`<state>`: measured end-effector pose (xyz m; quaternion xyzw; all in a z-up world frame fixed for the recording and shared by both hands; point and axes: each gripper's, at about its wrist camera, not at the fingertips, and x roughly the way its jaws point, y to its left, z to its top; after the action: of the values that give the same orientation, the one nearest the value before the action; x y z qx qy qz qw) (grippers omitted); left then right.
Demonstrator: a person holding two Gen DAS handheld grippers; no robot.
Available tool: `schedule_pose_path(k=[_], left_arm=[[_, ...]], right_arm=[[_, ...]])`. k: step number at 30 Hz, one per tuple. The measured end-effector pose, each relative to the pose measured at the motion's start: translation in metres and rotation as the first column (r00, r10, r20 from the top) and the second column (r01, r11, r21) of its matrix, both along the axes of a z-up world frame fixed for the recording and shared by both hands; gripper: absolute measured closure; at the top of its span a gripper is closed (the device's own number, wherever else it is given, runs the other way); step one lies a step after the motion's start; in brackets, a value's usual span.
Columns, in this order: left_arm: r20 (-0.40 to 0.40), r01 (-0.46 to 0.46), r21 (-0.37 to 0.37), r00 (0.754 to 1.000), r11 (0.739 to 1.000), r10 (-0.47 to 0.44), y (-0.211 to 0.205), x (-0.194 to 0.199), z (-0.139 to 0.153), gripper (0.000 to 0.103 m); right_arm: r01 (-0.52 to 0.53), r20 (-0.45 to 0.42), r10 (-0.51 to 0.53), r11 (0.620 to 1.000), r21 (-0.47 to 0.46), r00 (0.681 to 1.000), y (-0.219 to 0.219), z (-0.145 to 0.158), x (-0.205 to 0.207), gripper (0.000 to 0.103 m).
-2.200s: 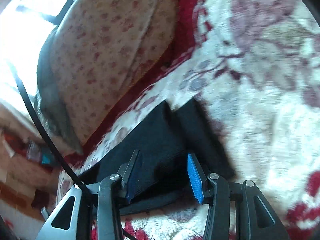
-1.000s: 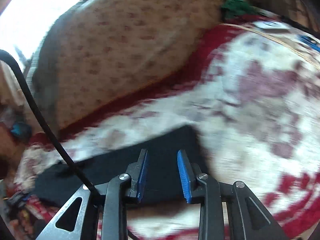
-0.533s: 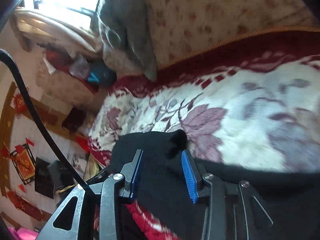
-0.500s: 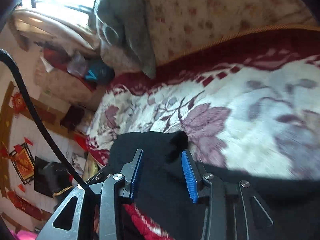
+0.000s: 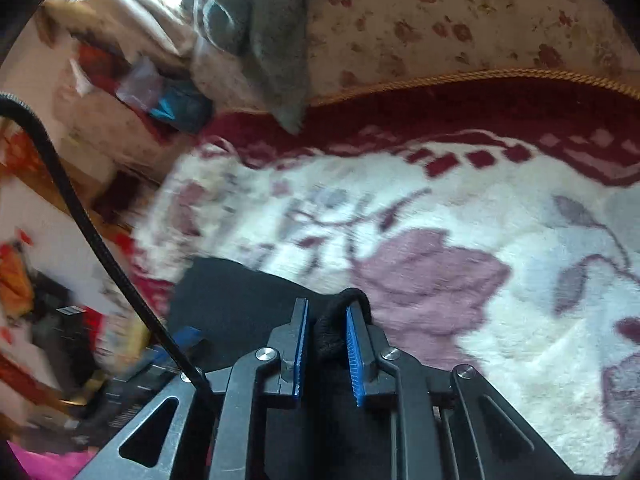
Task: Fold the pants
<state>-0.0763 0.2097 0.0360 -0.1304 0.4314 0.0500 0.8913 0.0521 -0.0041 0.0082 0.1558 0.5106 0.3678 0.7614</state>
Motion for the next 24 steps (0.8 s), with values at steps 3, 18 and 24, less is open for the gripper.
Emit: schedule_pose_path(k=[3, 18, 24], left_arm=[[-0.001, 0.005, 0.029, 1.000, 1.000, -0.005, -0.003, 0.000, 0.000, 0.061], [-0.011, 0.039, 0.081, 0.999, 0.996, -0.038, -0.036, -0.002, 0.022, 0.061], [-0.001, 0.104, 0.089, 0.995, 0.991, -0.104, -0.069, 0.002, 0.032, 0.061]], right_arm=[[0.053, -0.020, -0.052, 0.998, 0.041, 0.998, -0.009, 0.002, -0.003, 0.086], [0.119, 0.079, -0.122, 0.992, 0.049, 0.989, -0.062, 0.054, -0.066, 0.072], [0.162, 0.080, -0.165, 0.986, 0.047, 0.983, -0.092, 0.058, -0.086, 0.071]])
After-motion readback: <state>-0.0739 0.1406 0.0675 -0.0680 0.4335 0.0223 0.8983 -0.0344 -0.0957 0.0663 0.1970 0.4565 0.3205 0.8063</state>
